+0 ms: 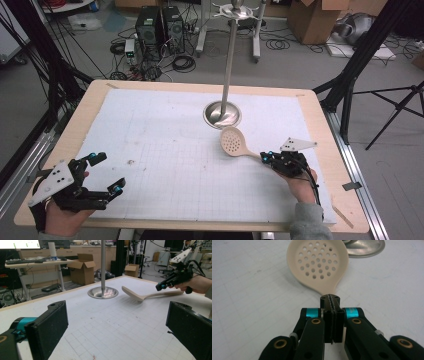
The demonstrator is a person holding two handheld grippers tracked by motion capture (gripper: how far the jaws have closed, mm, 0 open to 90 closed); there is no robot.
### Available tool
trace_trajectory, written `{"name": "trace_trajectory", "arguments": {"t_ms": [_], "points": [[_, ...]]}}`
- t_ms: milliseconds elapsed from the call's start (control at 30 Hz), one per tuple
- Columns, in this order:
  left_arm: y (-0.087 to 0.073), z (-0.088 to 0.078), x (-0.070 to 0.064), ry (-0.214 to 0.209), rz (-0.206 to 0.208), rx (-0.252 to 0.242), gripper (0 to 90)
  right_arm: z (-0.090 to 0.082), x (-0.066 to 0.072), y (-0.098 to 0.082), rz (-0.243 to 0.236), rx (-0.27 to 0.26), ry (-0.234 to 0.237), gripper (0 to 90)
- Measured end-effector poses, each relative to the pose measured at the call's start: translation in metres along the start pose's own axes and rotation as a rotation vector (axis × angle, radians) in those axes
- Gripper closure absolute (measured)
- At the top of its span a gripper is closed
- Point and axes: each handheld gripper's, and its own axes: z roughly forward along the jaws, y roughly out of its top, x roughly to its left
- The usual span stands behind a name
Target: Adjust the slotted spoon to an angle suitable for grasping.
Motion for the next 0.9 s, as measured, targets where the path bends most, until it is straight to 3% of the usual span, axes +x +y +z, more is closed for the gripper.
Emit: {"name": "trace_trajectory", "arguments": {"t_ms": [200,500,767,900], "points": [[-0.001,0.001,0.000,-0.002,-0.002,0.006,4.5,0.017,-0.007,0.012,0.004,0.027,0.008,90.0],[-0.001,0.000,-0.001,-0.003,-0.003,0.004,4.5,0.043,-0.014,0.023,0.033,0.094,-0.022,90.0],[-0.002,0.001,-0.002,-0.005,-0.004,0.009,4.5,0.053,-0.016,0.020,0.042,0.157,-0.036,90.0],[-0.002,0.001,-0.002,-0.004,-0.002,0.010,4.5,0.051,-0.014,0.020,0.050,0.163,-0.020,90.0]]}}
